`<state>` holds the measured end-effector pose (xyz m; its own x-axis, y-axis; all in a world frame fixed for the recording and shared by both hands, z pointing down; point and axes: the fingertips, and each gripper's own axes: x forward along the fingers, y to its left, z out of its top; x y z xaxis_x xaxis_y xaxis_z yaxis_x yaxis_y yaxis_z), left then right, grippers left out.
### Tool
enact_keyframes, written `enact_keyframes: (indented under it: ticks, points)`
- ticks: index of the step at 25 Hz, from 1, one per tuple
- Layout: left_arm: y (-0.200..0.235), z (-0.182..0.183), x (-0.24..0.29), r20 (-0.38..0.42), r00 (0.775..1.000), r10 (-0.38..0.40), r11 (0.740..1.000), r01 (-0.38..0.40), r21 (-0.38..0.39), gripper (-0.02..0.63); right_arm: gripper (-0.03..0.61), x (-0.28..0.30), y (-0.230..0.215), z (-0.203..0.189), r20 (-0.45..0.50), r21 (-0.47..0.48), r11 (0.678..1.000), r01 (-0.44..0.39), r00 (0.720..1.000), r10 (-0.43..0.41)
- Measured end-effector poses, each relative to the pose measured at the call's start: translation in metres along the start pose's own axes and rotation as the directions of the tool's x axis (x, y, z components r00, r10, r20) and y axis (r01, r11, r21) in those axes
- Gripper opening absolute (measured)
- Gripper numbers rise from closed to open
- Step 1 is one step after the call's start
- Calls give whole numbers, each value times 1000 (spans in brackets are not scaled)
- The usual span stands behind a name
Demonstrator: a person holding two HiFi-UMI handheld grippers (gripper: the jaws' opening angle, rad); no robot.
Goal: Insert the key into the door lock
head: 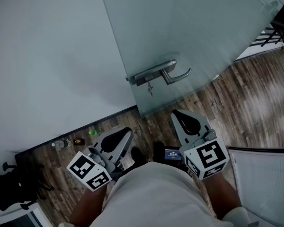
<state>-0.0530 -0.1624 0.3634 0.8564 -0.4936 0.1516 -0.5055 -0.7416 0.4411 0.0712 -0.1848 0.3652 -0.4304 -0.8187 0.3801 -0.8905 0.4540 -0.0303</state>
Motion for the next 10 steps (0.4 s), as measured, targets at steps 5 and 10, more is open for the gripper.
enact_keyframes:
  ticks: [5,10]
  points:
    - [0,0,0,-1,1000,-1,1000,1,1,26,11,3,2,1,0,-7,1000,-10,1000,10]
    - [0,-2,1,-6,1000,-4,1000,4,-2,26,11,6,3,1,1,-10,1000,-15,1000,15]
